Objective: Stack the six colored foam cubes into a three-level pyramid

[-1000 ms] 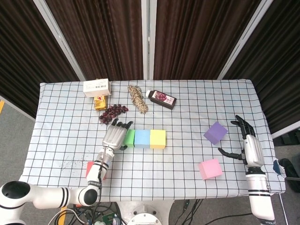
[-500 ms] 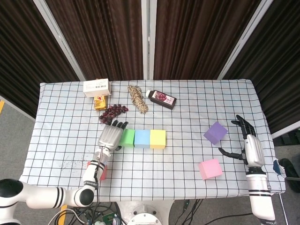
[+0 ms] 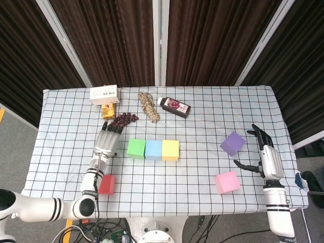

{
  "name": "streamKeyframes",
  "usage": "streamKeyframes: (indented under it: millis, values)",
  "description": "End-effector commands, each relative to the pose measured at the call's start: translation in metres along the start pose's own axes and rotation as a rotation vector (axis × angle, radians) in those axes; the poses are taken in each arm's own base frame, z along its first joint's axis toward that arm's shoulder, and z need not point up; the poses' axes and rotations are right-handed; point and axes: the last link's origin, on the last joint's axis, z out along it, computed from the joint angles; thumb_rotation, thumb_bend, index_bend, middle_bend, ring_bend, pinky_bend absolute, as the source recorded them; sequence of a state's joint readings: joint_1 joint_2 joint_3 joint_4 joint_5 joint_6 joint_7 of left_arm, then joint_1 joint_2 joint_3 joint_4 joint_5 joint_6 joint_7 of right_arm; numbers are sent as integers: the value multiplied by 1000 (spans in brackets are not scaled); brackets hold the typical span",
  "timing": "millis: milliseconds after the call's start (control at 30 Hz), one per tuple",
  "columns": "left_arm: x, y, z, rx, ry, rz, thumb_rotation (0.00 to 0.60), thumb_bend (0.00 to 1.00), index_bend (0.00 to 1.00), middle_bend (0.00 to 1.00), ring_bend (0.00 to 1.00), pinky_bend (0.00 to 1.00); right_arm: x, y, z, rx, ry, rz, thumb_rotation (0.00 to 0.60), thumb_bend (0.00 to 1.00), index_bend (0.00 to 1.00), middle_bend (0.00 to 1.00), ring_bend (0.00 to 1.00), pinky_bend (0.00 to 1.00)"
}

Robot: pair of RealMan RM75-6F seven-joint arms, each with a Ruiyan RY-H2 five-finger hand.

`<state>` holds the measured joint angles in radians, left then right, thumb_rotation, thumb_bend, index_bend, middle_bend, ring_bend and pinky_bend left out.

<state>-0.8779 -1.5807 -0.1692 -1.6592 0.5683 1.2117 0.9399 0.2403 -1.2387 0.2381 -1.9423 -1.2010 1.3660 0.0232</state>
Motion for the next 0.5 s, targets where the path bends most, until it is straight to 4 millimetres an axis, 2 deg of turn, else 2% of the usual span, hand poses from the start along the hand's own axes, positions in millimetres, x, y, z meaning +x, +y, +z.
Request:
streamKeyframes:
  millis: [33, 133, 500]
  values:
    - [-7, -4, 5, -4, 33, -18, 600, 133, 104, 106, 67, 43, -1, -1, 0, 1, -3, -2, 600, 0, 0, 181, 31, 0]
    - [-9, -3, 7, -14, 57, -56, 600, 128, 103, 105, 66, 43, -1, -1, 0, -1, -4, -3, 600, 0, 0, 181, 31, 0]
    - [-9, 6, 6, -51, 81, -116, 600, 3, 102, 100, 66, 44, -1, 0, 0, -8, -5, -4, 600, 0, 0, 181, 30, 0]
